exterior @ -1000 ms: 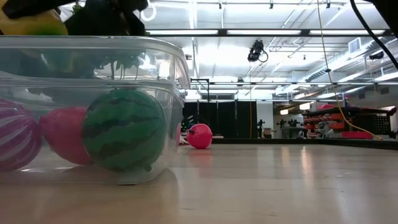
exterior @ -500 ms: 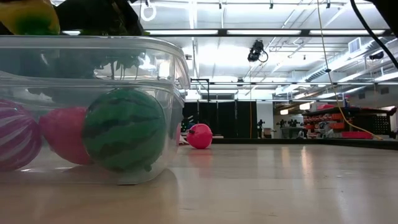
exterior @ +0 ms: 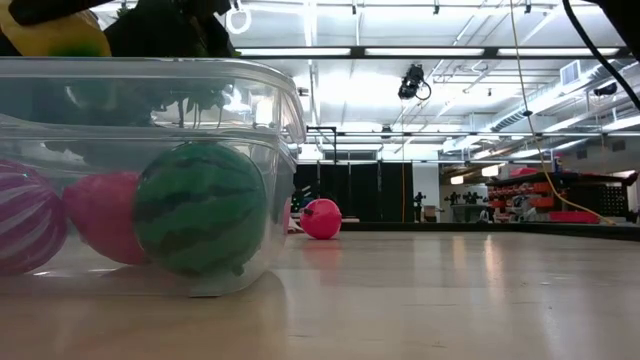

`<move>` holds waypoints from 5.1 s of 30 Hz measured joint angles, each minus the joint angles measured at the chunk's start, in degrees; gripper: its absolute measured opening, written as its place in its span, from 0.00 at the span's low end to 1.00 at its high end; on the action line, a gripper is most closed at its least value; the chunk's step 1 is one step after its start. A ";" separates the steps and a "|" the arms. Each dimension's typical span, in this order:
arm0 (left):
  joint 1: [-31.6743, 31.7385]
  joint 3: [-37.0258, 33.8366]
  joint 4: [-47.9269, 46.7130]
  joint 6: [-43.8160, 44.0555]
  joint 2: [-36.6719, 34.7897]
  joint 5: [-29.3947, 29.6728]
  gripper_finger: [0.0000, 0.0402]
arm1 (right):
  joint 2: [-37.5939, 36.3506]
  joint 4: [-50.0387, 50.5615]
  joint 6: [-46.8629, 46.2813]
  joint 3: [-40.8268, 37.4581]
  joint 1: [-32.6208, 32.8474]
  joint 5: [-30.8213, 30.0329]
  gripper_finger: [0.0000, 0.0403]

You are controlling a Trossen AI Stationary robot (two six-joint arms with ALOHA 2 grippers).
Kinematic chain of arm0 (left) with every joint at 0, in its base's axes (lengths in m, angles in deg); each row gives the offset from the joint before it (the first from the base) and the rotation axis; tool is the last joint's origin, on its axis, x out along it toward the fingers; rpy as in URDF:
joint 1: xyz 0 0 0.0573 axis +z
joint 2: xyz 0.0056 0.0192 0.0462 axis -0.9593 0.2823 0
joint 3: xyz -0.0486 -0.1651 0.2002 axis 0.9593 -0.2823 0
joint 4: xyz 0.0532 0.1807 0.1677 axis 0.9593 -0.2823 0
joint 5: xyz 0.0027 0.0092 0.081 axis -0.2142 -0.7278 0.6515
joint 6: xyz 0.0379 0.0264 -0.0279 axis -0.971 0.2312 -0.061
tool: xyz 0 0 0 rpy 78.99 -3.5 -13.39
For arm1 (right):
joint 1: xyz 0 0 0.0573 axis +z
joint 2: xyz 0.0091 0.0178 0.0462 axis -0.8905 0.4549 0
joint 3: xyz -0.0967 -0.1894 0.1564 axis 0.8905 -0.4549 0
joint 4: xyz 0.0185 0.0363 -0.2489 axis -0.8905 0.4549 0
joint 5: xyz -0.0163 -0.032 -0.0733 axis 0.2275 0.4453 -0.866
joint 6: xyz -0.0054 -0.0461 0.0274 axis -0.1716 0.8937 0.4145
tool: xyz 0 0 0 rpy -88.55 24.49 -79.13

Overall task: Pick and placing Produce into tupperware
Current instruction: Put the pineapple into the transparent bin, then put the apple into the transparent bin

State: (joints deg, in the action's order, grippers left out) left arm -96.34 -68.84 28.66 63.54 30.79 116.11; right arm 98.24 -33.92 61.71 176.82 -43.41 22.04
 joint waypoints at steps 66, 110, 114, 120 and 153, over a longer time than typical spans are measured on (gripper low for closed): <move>0.07 -0.02 0.24 0.07 0.02 0.00 0.07 | -41.00 37.02 -35.01 -39.25 2.86 -7.29 0.52; 0.07 0.07 0.96 0.07 0.02 0.02 0.07 | -41.00 16.34 -3.76 -42.66 -29.49 13.11 0.52; 0.07 0.07 0.98 0.05 0.02 0.02 0.07 | -34.40 19.81 2.25 -36.09 -31.83 15.61 0.52; 0.07 0.04 0.68 0.04 0.02 0.02 0.10 | -27.83 23.46 4.96 -30.29 -33.97 22.85 0.52; 0.04 0.02 0.59 2.01 0.02 0.02 0.09 | -26.32 28.84 67.63 -26.34 -30.88 14.75 0.53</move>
State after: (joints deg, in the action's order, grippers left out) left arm -96.30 -68.82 29.25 65.55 30.82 116.13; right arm 71.92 -5.08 129.34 150.49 -74.29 36.80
